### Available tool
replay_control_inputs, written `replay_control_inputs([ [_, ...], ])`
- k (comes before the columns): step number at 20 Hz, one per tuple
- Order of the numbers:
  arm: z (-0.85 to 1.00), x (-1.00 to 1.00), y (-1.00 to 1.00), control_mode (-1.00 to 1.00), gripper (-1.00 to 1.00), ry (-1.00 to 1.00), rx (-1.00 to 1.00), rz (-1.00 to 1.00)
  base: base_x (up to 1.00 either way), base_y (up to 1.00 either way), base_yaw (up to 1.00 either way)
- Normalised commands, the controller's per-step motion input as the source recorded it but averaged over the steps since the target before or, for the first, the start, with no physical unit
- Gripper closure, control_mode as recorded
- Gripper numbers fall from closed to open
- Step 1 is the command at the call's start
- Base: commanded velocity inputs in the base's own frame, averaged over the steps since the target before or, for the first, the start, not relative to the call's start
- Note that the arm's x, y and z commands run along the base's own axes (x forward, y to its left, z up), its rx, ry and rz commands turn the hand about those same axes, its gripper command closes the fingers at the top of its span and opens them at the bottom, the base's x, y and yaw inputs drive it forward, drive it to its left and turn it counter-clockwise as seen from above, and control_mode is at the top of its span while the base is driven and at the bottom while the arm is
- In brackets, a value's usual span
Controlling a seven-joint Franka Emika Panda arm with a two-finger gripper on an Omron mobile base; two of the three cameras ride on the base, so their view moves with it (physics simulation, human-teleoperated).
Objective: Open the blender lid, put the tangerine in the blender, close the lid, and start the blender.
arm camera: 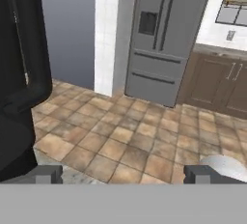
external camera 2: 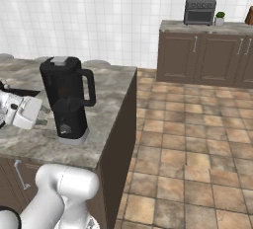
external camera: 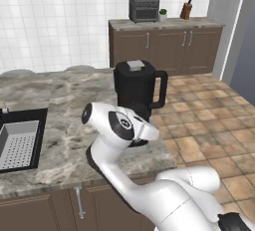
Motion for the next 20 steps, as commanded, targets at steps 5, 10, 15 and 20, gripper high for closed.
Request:
replay_control_inputs([
  [5,-0.35,0.00,0.00,-1.00,-1.00,-0.22,0.00,-0.09,0.00,0.00,0.00],
  [10,-0.30,0.00,-0.01,-1.00,-1.00,-0.21,0.00,0.00,0.00,0.00,0.00],
  [15,-0.33,0.03,-0.05,-1.00,-1.00,-0.15,0.00,0.00,0.00,0.00,0.00],
  [20,-0.32,0.02,-0.17,-1.00,-1.00,-0.13,0.00,0.00,0.00,0.00,0.00],
])
